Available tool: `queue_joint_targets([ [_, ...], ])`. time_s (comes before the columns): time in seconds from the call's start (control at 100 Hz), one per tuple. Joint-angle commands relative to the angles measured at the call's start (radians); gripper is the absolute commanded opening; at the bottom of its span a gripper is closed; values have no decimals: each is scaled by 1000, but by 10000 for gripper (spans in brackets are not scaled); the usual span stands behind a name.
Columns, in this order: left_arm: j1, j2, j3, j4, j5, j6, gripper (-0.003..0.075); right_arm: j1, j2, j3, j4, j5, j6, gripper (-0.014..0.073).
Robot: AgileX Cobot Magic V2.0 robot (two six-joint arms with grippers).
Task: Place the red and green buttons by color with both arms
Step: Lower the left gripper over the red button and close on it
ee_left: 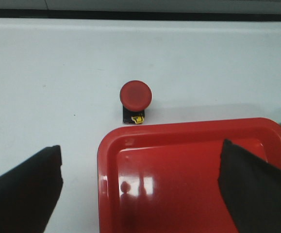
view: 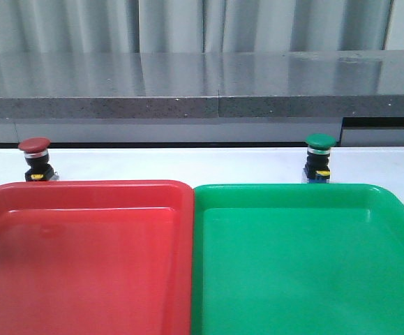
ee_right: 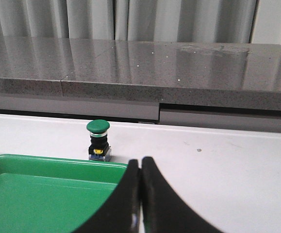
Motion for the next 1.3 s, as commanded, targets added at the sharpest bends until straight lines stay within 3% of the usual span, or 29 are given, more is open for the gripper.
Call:
queue_joint_targets([
  [0.0, -5, 68, -85, 0, -56, -2, 620, -6, -17, -14, -1, -71, -3, -67],
  [0.47, -5, 444, -308, 21, -57, -2, 620, -6, -17, -14, -1, -71, -3, -67],
  [1.03, -6, 548, -318, 21, -54, -2, 617, -6, -17, -14, -1, -71, -3, -67],
  [1.13, -6, 548, -318, 21, -54, -2, 572, -6, -17, -14, -1, -71, -3, -67],
  [1.29, -6, 548, -318, 21, -54, -2, 404, -6, -17, -14, -1, -71, -3, -67],
])
